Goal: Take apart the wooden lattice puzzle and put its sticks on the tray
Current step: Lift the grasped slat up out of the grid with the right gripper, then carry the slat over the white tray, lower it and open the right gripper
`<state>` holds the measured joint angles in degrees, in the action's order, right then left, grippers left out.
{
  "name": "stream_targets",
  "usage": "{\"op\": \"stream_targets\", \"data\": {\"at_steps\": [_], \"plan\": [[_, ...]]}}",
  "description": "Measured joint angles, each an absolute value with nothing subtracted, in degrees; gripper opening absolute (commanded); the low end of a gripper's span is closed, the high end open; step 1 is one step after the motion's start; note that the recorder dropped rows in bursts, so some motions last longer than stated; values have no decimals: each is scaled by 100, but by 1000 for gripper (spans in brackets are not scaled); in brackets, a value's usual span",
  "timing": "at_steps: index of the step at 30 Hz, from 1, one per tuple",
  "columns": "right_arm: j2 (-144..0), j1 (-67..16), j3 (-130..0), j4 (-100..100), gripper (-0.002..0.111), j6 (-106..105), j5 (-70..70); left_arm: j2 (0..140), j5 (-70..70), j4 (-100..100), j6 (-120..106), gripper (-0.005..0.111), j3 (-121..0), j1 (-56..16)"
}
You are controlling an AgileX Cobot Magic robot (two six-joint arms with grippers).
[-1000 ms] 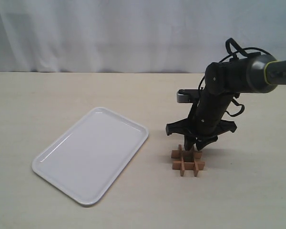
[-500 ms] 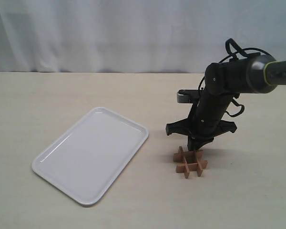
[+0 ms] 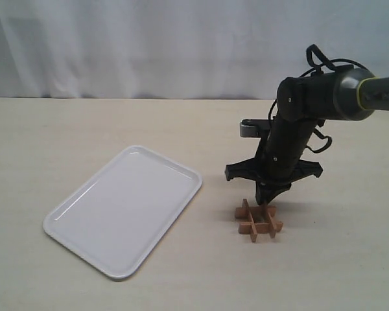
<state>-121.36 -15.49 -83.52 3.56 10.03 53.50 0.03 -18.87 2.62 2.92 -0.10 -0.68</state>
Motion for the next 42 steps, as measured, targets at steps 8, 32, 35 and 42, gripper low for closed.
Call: {"op": "stream_targets", "data": {"at_steps": [8, 32, 35, 42], "plan": [[-11640, -1549, -8352, 356, 4, 1003, 5401, 3, -1899, 262, 292, 0, -10, -68], [-11187, -2001, -9761, 356, 4, 328, 5493, 3, -1899, 262, 292, 0, -10, -68], [-11513, -2228, -10445, 332, 4, 211, 5745, 3, -1899, 262, 292, 0, -10, -68], [-12612, -2684, -12111, 40, 4, -118, 6644, 3, -1909, 262, 292, 0, -10, -68]]}}
